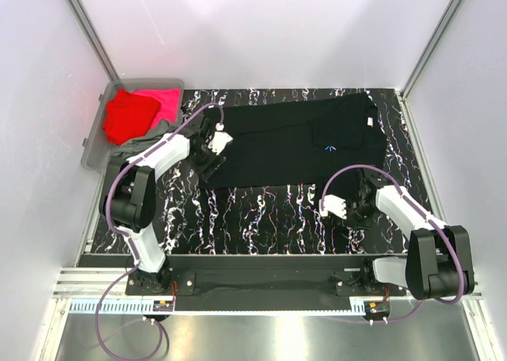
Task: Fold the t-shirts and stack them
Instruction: Fold the tshirt
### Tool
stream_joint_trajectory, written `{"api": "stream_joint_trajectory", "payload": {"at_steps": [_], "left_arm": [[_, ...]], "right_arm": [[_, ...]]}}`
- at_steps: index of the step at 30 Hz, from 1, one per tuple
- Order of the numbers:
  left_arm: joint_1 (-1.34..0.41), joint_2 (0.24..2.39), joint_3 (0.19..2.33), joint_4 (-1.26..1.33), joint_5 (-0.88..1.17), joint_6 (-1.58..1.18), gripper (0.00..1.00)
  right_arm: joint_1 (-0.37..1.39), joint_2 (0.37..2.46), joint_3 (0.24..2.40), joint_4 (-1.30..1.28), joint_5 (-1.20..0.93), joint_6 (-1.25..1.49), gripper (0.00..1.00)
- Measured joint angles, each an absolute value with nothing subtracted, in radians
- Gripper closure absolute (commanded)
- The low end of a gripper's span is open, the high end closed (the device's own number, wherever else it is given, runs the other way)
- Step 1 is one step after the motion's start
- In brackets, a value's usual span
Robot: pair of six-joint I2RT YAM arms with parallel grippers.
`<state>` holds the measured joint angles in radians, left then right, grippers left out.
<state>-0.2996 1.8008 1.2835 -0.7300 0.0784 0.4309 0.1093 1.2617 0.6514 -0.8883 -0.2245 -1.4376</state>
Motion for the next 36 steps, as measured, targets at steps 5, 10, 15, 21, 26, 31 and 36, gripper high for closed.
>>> {"api": "stream_joint_trajectory", "payload": {"at_steps": [5, 10, 15, 21, 26, 31, 36], "left_arm": [[-0.262, 1.795, 1.261, -0.729, 0.066, 0.45, 0.35], [-0.252, 1.795, 1.26, -0.725, 0.056, 0.464, 0.36], [-0.252, 1.794, 1.253, -0.714, 0.052, 0.483, 0.36], [-0.233, 1.773, 1.193, -0.707, 0.066, 0.531, 0.35], [-0.22, 1.747, 1.156, -0.709, 0.101, 0.574, 0.35], [-0.22, 1.747, 1.152, -0.71, 0.122, 0.59, 0.39], [-0.22, 1.752, 1.155, -0.714, 0.153, 0.594, 0.4]], "right_arm": [[0.066, 1.287, 0.645, -0.892, -0.216, -1.463, 0.66], [0.048, 1.321, 0.654, -0.892, -0.203, -1.471, 0.67], [0.044, 1.371, 0.687, -0.896, -0.197, -1.465, 0.96], [0.029, 1.397, 0.707, -0.89, -0.202, -1.451, 1.0], [0.027, 1.397, 0.708, -0.89, -0.202, -1.451, 1.0], [0.026, 1.411, 0.718, -0.896, -0.202, -1.443, 1.0], [0.025, 1.432, 0.735, -0.907, -0.201, -1.428, 1.0]]}}
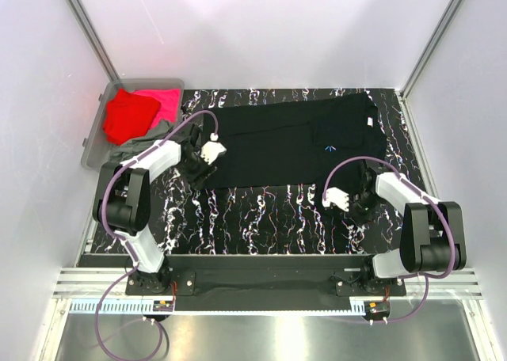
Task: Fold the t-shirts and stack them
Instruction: Fold the tshirt
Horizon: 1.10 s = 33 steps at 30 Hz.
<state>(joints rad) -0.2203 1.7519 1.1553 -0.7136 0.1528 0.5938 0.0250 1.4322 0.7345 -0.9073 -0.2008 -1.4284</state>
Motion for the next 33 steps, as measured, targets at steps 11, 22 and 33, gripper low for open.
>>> {"api": "stream_joint_trajectory", "payload": {"at_steps": [11, 22, 33], "left_arm": [[-0.221, 1.858, 1.219, -0.719, 0.183, 0.569, 0.71], [-0.221, 1.833, 1.209, -0.738, 0.223, 0.575, 1.0], [-0.219, 1.64, 1.158, -0.806, 0.229, 0.626, 1.0]], "right_arm": [[0.025, 1.445, 0.744, -0.912, -0.2, -1.406, 1.0], [0.02, 1.447, 0.773, -0.912, -0.207, -1.31, 1.0], [-0.022, 1.31, 1.082, -0.945, -0.339, -1.014, 1.0]]}}
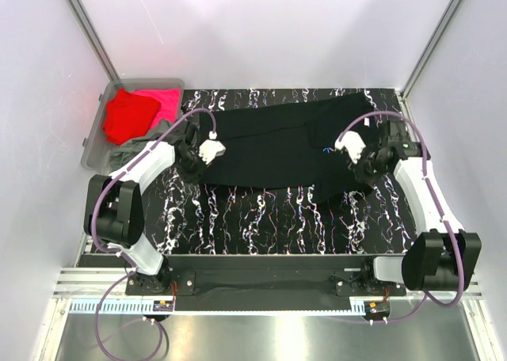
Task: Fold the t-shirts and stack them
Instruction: Fold the tshirt
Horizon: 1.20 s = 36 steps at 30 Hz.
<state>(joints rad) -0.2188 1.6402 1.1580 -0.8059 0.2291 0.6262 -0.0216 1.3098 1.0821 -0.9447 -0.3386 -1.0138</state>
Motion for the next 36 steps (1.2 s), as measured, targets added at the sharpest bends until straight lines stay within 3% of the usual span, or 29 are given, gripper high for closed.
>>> {"api": "stream_joint_trajectory", "payload": {"at_steps": [14, 25, 36], "left_arm": [[-0.21, 1.745, 1.275, -0.873, 0.228, 0.631, 1.0], [-0.182, 1.819, 1.393, -0.898, 0.228, 0.625, 1.0], [-0.147, 1.983, 1.674, -0.905, 0.198, 0.594, 1.0]], "right_arm": [[-0.036, 1.45, 1.486, -0.933, -0.352, -0.905, 1.0], [-0.061, 1.785, 1.924, -0.864, -0.352, -0.789, 1.0], [-0.061, 2.175, 2.352, -0.844, -0.347, -0.72, 1.0]]}}
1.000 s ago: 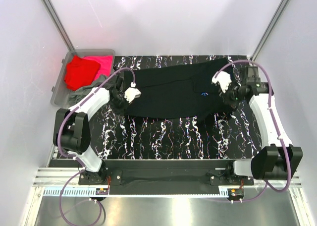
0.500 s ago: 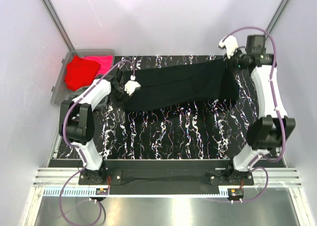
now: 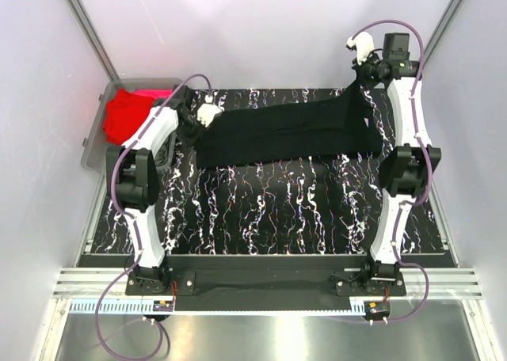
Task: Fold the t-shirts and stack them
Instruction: Fold the tshirt
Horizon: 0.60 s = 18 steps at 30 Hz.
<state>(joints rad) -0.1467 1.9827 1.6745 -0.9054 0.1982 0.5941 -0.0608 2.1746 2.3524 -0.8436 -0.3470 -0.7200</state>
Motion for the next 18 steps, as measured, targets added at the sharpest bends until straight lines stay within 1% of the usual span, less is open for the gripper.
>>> {"api": "stream_joint_trajectory", "payload": {"at_steps": [4, 12, 13, 14, 15, 16, 17, 18], "left_arm": [[-0.134, 2.065, 1.776, -0.906, 0.176, 0.594, 1.0], [-0.126, 2.191, 1.878, -0.905, 0.149, 0.586, 1.0], [-0.126, 2.202, 1.888, -0.905, 0.145, 0.58, 0.92], [-0.126, 2.212, 1.9, -0.904, 0.139, 0.572, 0.87], [-0.127, 2.22, 1.911, -0.9, 0.13, 0.562, 0.86], [-0.128, 2.228, 1.924, -0.896, 0.12, 0.548, 0.85], [-0.128, 2.232, 1.938, -0.89, 0.109, 0.533, 0.8], [-0.128, 2.234, 1.95, -0.885, 0.099, 0.524, 0.75]], "right_arm": [[-0.056, 2.287, 2.48, -0.843, -0.332, -0.715, 1.0], [-0.029, 2.438, 2.606, -0.832, -0.294, -0.704, 1.0], [-0.024, 2.452, 2.615, -0.827, -0.286, -0.699, 0.99], [-0.016, 2.466, 2.619, -0.816, -0.274, -0.693, 0.96], [-0.009, 2.479, 2.624, -0.804, -0.265, -0.681, 0.93], [-0.001, 2.49, 2.626, -0.788, -0.249, -0.667, 0.79], [0.006, 2.5, 2.628, -0.775, -0.236, -0.65, 0.74], [0.012, 2.507, 2.631, -0.761, -0.219, -0.636, 0.71]]}}
